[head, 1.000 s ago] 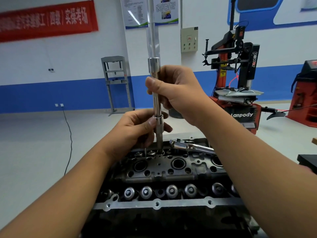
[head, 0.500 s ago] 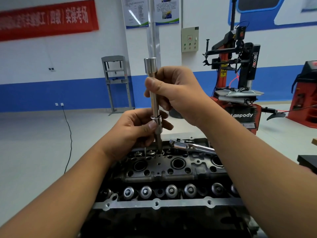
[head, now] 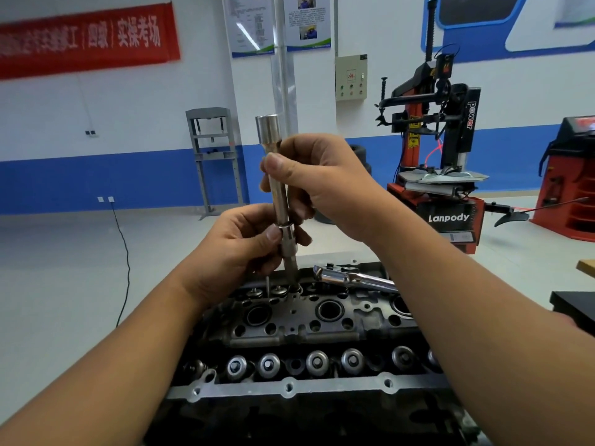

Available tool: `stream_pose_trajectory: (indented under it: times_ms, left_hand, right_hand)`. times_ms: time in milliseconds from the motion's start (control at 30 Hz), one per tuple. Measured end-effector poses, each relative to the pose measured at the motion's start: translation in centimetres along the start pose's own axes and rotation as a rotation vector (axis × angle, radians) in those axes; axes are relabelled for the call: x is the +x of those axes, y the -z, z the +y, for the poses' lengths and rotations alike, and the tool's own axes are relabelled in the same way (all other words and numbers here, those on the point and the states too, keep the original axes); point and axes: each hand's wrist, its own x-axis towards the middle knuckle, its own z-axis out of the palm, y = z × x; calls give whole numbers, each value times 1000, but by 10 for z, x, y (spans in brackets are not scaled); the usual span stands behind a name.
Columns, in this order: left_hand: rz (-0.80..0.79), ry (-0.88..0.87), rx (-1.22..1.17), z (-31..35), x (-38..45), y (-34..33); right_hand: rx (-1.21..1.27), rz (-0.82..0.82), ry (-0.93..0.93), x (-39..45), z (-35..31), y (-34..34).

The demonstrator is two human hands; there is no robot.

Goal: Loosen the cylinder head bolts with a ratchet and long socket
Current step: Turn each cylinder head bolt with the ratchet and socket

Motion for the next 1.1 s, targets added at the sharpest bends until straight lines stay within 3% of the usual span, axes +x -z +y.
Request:
stream_pose_trajectory:
  times_ms: [133,333,600,800,1000,1100]
  left_hand:
    - [149,19,125,2,0,1]
    - [-35,96,-44,1,0,2]
    - [145,77,149,1,0,5]
    - [1,79,-62,2,-1,3]
    - [112,37,92,2,-1,2]
    - [77,60,37,2,-1,4]
  right_hand:
    - [-15,9,73,-2,4,0]
    - [37,8,-1,1,4,3]
    - [49,-2,2,-1,4,4]
    - [104,-5,-55,2,7,3]
    - [77,-17,-1,-1,6,2]
    - [80,-16,4,-1,5,1]
